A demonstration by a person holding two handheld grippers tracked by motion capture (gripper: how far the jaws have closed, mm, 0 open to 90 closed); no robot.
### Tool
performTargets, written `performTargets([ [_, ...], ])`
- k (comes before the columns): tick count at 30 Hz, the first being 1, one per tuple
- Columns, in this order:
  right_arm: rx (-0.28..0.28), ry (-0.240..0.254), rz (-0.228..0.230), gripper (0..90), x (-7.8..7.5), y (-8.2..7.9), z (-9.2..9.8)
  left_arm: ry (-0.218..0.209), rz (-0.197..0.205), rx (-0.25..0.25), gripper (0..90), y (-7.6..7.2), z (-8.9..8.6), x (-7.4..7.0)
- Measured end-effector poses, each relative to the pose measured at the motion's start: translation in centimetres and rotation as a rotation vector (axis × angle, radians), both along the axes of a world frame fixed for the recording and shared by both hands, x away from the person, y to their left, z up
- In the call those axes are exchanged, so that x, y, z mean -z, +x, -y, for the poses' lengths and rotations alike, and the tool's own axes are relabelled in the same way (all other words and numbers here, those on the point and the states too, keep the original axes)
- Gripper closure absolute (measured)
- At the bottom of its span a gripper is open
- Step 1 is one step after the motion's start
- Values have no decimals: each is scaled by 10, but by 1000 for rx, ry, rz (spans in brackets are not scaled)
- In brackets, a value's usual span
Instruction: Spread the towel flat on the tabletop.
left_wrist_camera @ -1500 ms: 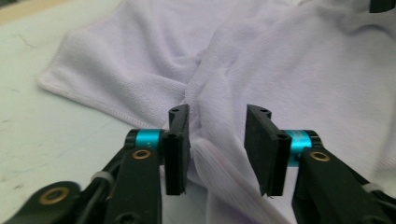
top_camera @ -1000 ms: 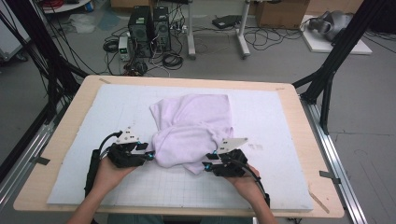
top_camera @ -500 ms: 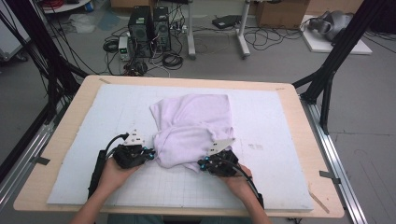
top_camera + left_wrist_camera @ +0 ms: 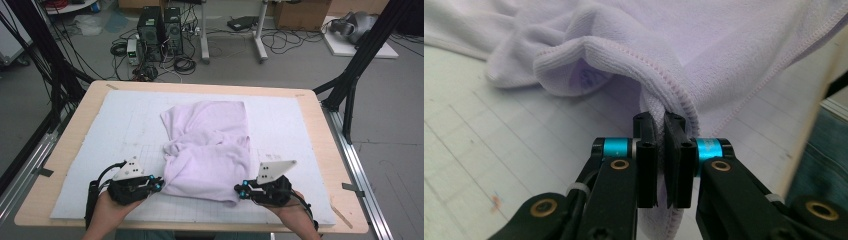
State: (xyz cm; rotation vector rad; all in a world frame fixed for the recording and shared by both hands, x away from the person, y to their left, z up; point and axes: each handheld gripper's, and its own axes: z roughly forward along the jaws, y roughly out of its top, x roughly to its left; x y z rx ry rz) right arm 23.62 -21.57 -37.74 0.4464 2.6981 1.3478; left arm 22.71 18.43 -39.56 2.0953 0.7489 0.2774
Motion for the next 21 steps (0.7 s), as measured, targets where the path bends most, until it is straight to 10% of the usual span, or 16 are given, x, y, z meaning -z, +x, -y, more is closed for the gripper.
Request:
performTargets([
  [8, 30, 48, 17, 719, -10, -2, 10, 3, 10, 2, 610, -1, 1, -4],
  [17, 137, -144, -47, 597, 52, 26, 9, 87, -39, 49, 569, 31, 22, 34],
  [21, 150, -111, -72, 693, 64, 31, 10, 113, -34, 51, 630, 36, 23, 43],
])
